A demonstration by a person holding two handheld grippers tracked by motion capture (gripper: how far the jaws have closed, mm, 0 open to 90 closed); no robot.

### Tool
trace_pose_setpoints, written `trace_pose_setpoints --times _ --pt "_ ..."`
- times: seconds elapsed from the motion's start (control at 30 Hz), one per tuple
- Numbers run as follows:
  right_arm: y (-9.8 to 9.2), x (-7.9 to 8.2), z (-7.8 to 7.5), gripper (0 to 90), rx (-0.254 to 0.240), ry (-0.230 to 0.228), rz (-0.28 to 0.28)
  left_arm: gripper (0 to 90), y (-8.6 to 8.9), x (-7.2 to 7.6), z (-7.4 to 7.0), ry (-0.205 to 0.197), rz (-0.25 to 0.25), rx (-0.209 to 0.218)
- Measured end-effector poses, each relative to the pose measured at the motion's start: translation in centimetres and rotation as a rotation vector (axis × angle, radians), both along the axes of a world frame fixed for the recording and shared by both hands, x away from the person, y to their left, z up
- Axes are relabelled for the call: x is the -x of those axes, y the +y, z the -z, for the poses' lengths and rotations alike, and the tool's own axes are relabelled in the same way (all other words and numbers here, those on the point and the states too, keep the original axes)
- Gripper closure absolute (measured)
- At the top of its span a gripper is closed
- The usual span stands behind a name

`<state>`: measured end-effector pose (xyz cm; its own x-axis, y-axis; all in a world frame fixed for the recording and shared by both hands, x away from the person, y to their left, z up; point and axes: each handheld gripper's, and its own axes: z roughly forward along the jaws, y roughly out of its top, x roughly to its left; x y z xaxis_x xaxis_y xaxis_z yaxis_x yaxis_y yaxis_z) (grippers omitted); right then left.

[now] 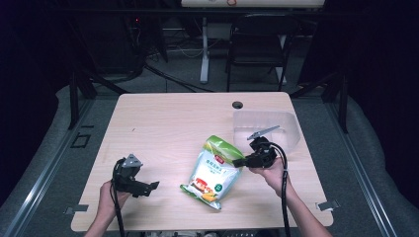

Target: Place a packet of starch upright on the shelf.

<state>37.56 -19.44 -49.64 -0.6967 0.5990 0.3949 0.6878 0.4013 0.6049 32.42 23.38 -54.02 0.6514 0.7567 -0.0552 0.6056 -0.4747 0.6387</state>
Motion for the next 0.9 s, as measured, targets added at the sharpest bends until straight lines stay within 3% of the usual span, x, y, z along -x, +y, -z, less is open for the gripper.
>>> trace_pose_setpoints --times 0.47,0.7,0.9 --pt "-1.0 0.6 -1.4 90.0 -0.014 -0.030 0.015 2.0 0.0 0.0 0.0 0.000 0.002 -0.001" --pt "-0.6 0.9 -2.5 90.0 -0.001 -0.052 -0.007 2.0 -0.1 0.0 0.1 -0.001 -0.001 -0.001" --pt "-0.8 1.2 -3.1 90.0 -0.018 -0.060 -0.007 2.1 -0.1 0.0 0.1 0.001 0.001 0.001"
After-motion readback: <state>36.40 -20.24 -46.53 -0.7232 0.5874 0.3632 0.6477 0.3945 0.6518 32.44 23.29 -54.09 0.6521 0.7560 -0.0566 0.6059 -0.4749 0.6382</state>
